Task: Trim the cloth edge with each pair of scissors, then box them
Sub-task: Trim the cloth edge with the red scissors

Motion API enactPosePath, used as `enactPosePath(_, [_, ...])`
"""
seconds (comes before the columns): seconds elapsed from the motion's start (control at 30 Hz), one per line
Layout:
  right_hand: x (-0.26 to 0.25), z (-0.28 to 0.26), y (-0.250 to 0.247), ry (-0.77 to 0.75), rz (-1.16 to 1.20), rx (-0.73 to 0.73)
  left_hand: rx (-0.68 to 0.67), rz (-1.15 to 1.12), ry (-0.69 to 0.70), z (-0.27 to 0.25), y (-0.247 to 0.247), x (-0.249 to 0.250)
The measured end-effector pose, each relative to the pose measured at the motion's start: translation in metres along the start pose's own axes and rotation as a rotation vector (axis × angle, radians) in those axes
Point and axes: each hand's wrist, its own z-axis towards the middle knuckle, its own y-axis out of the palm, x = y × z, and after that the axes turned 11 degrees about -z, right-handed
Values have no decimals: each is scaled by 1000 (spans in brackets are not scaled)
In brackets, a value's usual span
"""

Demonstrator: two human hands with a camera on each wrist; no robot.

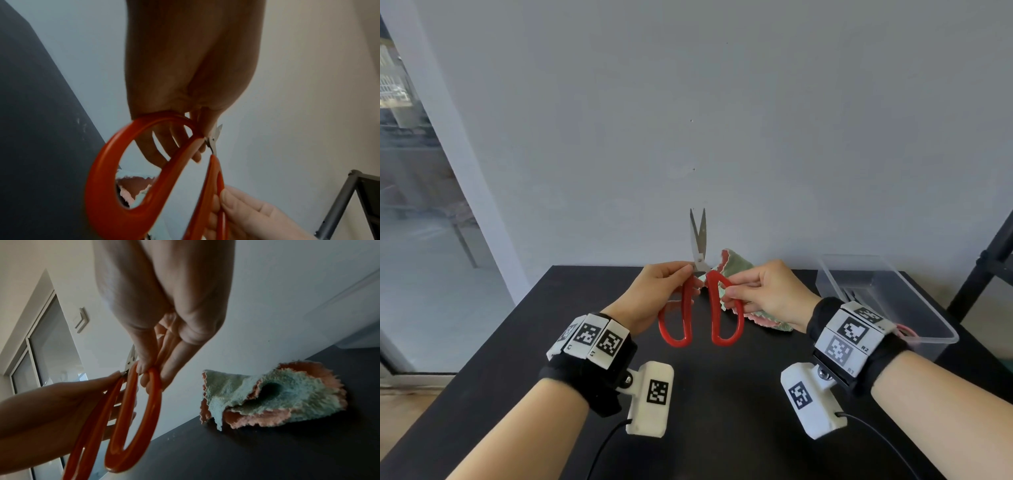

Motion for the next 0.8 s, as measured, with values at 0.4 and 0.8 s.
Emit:
enactPosePath(0.4, [-9,-8,0,-7,25,10,-6,-118,41,-5,10,-6])
enactPosePath(0.8, [-8,-18,-18,-23,14,75,-97,-157,-5,-13,24,4])
